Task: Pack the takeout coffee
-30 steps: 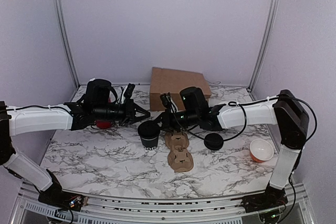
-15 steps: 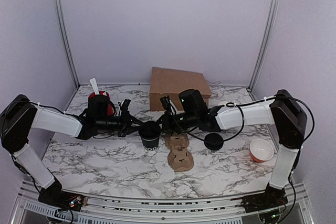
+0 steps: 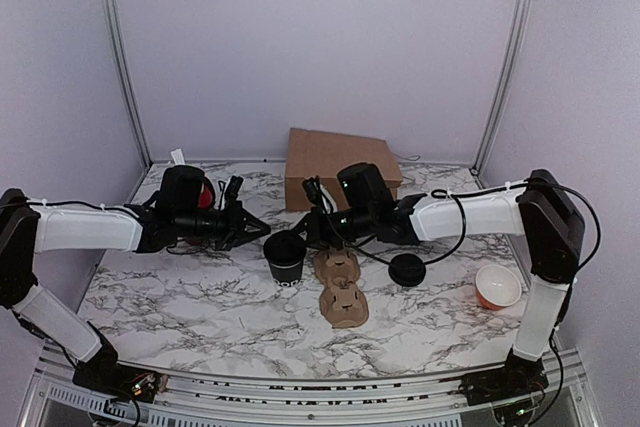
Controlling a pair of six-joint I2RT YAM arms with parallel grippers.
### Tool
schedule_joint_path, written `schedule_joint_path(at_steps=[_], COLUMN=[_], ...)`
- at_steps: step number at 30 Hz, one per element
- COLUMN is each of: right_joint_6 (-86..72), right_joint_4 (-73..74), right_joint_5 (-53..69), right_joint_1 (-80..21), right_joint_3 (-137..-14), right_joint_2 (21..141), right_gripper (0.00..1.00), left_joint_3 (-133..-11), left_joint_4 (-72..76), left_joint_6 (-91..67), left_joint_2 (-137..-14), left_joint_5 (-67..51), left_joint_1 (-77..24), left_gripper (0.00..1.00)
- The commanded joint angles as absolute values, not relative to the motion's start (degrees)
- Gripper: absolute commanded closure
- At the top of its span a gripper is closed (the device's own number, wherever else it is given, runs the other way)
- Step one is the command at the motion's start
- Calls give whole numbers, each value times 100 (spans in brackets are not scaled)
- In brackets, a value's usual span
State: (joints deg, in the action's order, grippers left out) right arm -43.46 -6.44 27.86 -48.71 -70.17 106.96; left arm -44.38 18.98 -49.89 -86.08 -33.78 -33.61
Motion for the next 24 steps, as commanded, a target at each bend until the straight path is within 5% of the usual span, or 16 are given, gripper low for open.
schedule_joint_path(at_steps=[1,6,11,14,24], right_joint_6=[-3974,-3474,-3157,-2960,-2700], right_joint_4=[-310,246,458,623,770], right_joint_5=[2537,1350,339,-208,-1293], right_joint_1=[-4882,-4863,-4666,-4650,-4632], right_joint_3=[-7492,-7415,-6960,-6783,-6320], right_joint_2=[10403,9826,9176,8811,8069], right_gripper=[95,83,33,17,7], left_joint_3=[-5110,-5750,-6292,-6616,-7742], left_joint_4=[463,-907,-1765,-2096,-3169], left_joint_6=[-4089,-3241,-2927,-2849,-2780], left_joint_2=[-8115,-7916,-8217,-8515,-9517], left_joint_5=[-2632,-1279,-9,533,1716], left_joint_1=[-3463,-3937,-4656,-4968,-5575], left_gripper=[100,70,38,29,16])
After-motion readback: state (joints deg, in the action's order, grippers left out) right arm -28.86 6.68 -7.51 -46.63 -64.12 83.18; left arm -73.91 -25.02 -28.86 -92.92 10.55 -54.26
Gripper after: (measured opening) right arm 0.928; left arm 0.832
